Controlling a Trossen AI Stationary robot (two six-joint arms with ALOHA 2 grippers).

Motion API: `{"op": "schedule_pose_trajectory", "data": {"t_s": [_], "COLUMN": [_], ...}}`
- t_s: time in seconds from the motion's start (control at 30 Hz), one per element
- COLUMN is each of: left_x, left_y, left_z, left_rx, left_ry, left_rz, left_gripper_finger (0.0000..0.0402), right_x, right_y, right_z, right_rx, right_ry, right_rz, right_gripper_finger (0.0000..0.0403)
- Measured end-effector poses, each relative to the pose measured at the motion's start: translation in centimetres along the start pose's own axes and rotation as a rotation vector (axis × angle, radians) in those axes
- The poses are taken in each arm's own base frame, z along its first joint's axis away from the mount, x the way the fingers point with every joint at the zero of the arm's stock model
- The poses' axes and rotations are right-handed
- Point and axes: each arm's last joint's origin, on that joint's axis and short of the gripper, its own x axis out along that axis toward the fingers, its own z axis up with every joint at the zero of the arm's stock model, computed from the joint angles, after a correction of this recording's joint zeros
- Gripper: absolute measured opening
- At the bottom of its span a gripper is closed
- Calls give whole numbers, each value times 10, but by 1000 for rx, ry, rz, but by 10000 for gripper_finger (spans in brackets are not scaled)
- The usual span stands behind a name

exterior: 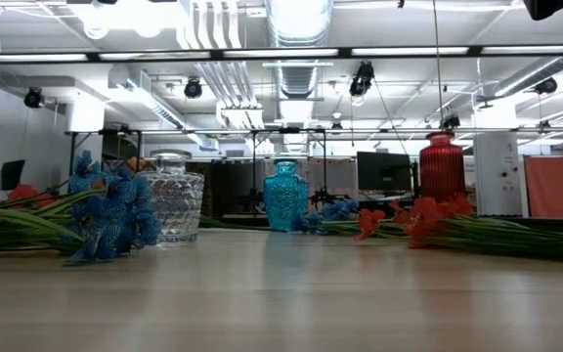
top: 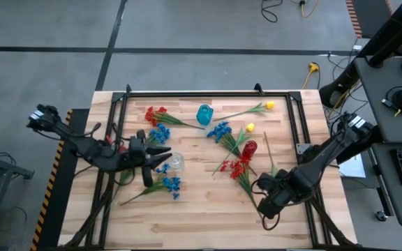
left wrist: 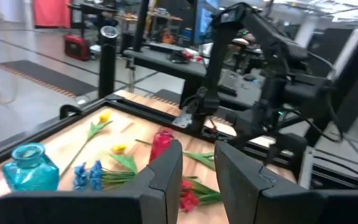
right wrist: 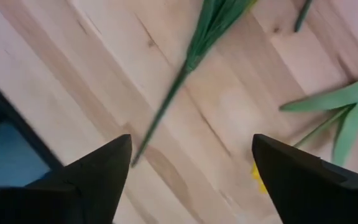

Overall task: Sort flowers into vase by color
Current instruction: Put the bottom right red flowers into the blue vase

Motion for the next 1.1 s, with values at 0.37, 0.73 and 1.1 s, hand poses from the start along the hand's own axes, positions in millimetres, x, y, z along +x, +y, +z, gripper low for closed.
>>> {"op": "schedule_pose_trajectory", "data": {"t_s": [0.37, 0.73, 1.1], "left_x": [8, 2, -1], "left_y": [-8, 3, 3], "left_z": [-4, -11, -1], "left_rx": [76, 198, 262], "left_ry": [78, 202, 184], "left_rz": [46, 96, 111], "left_gripper_finger": [78, 78, 78], "right_x": [25, 52, 90], "right_y": [-14, -18, -12], "right_z": [10, 23, 45], "right_rx": [43, 238, 217], "right_ry": [-32, -117, -99], "right_rz": [-108, -156, -185], "right_gripper_finger": [341, 343, 335]}}
